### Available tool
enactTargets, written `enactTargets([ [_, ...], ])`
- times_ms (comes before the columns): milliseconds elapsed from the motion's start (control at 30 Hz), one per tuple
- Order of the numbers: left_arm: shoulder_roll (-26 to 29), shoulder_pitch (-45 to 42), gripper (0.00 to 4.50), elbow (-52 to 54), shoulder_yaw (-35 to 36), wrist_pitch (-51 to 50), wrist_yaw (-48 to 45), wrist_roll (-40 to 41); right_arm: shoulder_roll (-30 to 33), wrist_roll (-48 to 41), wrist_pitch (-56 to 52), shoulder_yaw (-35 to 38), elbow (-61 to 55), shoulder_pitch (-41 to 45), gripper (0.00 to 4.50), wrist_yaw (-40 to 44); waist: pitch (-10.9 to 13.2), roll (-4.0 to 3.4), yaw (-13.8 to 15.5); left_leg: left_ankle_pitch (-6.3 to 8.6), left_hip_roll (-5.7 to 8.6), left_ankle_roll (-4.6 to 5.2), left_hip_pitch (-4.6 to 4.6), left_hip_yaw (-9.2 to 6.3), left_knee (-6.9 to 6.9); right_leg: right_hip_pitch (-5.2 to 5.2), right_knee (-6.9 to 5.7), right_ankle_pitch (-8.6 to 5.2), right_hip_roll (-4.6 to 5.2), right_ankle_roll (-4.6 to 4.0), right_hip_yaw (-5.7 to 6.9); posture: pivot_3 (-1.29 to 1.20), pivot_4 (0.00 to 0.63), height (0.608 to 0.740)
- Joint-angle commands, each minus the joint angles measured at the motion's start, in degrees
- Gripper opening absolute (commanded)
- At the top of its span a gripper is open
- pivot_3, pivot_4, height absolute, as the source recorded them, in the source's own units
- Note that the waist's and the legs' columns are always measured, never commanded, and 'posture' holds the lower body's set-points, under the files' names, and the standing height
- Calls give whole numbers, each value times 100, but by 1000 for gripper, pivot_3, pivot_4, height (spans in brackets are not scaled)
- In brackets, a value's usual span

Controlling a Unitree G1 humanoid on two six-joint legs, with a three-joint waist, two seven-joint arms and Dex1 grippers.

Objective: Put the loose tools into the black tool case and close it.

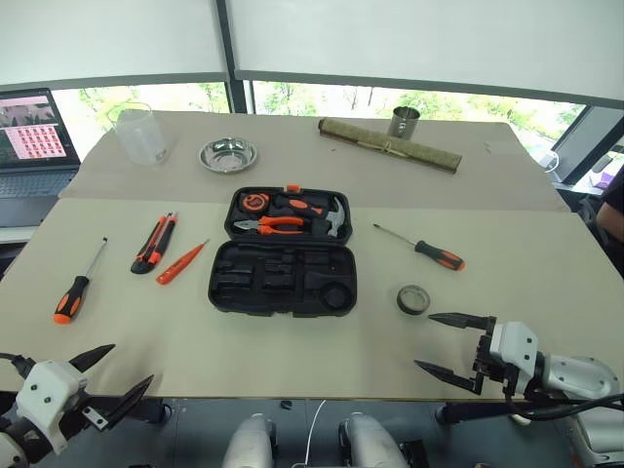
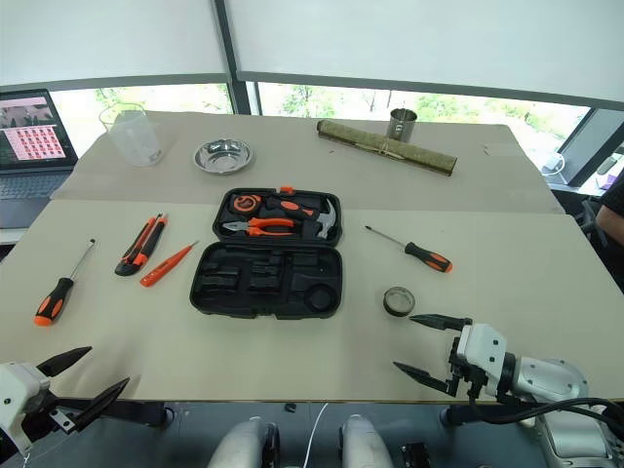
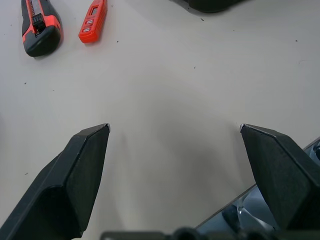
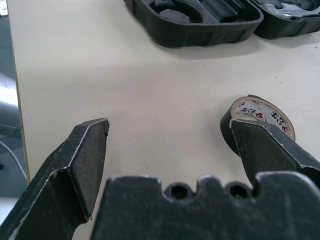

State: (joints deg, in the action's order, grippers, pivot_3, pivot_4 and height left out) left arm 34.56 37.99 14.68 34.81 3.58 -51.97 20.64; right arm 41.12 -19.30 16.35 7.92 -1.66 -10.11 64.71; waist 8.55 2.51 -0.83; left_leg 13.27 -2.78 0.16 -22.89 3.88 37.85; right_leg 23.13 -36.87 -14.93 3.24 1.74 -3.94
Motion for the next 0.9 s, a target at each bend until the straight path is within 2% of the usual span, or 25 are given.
enactTargets([
  [33, 72, -55, 4500, 285, 250, -387, 92, 510, -96, -264, -166, 26, -148, 180, 4492, -88, 0, 0, 0, 0, 0, 0, 0, 0, 0, 0, 0, 0, 0, 0, 0, 0, 150, 740],
  [100, 19, -195, 4500, 301, 721, -914, 362, 1197, -358, -979, -926, -154, -775, 533, 4492, -292, -1, 9, -33, 0, -4, 0, 1, 0, 0, 1, -5, 0, -2, 0, 0, 0, 150, 740],
  [167, -38, -98, 4500, 250, 1010, -1304, 534, 1484, -564, -1300, -1244, -240, -1156, 824, 4492, -417, -1, 7, -88, 0, -17, 0, 4, -16, 1, 4, -16, 0, -10, -4, -2, 0, 150, 740],
  [333, -460, 670, 4500, 48, 1536, -2296, 1077, 1722, -1322, -1408, -838, -498, -1814, 1146, 4492, -618, -5, 7, -161, 3, -9, -2, 5, -38, 0, 4, -20, -7, -8, -3, -3, 0, 150, 740],
  [433, -492, 825, 4500, -201, 1989, -3314, 1475, 2444, -1762, -1357, -436, -593, -1958, 1118, 4492, -651, -7, 22, -145, 14, -6, -5, 0, -43, 1, 6, -19, -12, -4, 5, -2, 0, 150, 740],
  [500, -346, 940, 4500, -199, 2090, -3717, 1286, 2766, -1833, -1349, -356, -627, -1962, 1038, 4492, -562, -7, 21, -99, 14, -7, -5, 1, -55, 1, 6, -20, -14, -3, 2, 11, 0, 150, 740],
  [600, 376, 640, 4500, -257, 2198, -4161, 1154, 2916, -1753, -1583, -582, -706, -1944, 998, 4492, -388, -13, 33, 16, 13, 0, -7, 21, -43, 1, 5, -19, -20, 8, -3, 20, 0, 150, 740],
  [733, 1471, -276, 4500, -477, 2234, -4974, 1643, 2987, -1782, -1634, -793, -853, -1968, 1253, 4492, -386, -15, 39, 58, 2, -10, -22, 33, -39, 2, -1, -26, -41, 10, -64, 44, 0, 150, 740],
  [800, 2132, -966, 4500, -667, 1981, -5647, 2091, 2952, -1812, -1592, -875, -937, -1990, 1378, 4492, -460, -15, 39, 20, 0, -15, -23, 49, -41, 2, -8, -30, -35, 7, -68, 42, 0, 150, 740],
  [900, 2773, -2086, 4500, -1322, 1257, -6202, 2477, 2640, -1902, -1551, -1030, -1021, -1962, 1596, 4492, -652, -14, 33, -6, -1, -10, -21, 57, -42, 1, -10, -36, -12, -1, -28, 42, 0, 150, 740],
])
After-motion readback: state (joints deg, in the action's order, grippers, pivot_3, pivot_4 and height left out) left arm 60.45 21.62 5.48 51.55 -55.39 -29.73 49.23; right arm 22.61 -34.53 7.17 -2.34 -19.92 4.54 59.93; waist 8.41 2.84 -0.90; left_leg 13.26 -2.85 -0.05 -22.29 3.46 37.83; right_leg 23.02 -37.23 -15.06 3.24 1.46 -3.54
